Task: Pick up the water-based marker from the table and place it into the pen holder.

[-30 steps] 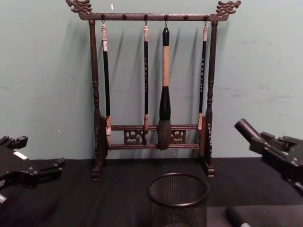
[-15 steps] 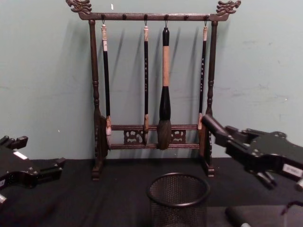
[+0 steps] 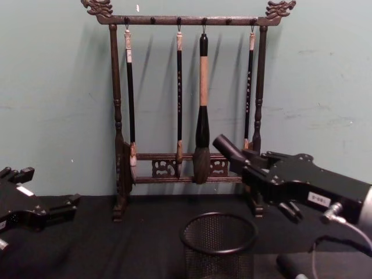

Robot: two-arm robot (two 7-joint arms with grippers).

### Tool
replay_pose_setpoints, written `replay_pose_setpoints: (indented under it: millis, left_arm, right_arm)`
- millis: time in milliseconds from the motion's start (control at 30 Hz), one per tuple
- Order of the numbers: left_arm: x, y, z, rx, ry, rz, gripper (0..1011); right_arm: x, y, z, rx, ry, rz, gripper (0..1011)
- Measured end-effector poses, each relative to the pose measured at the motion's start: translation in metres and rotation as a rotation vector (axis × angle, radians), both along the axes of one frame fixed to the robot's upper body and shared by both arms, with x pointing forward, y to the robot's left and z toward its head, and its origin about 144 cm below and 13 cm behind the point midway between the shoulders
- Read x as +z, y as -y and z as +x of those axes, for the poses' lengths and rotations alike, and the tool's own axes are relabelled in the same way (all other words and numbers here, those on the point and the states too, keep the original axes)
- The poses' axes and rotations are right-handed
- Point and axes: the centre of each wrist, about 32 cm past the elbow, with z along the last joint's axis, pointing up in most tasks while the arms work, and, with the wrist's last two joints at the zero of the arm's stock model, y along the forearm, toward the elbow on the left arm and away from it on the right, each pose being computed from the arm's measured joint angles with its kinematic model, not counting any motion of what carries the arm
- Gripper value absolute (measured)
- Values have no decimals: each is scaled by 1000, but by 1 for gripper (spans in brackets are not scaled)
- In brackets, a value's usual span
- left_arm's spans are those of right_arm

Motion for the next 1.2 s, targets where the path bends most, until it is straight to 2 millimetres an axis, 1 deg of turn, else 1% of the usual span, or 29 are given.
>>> replay_pose_setpoints:
  millis: [200, 300, 633, 900, 1200]
  left_arm:
    - [0, 0, 0, 0, 0, 0, 1009]
    - [0, 0, 0, 0, 0, 0, 1009]
    - [0, 0, 0, 0, 0, 0, 1009]
    - [0, 0, 0, 0, 0, 0, 1008]
    - [0, 0, 0, 0, 0, 0, 1009]
  right_arm:
    - [2, -8, 8, 18, 3, -4, 237]
    - [2, -16, 12, 29, 7, -6, 237]
    - [4, -31, 21, 59, 16, -7, 237]
    - [6, -40, 27, 82, 18, -20, 237]
    - [6, -44, 31, 93, 16, -33, 237]
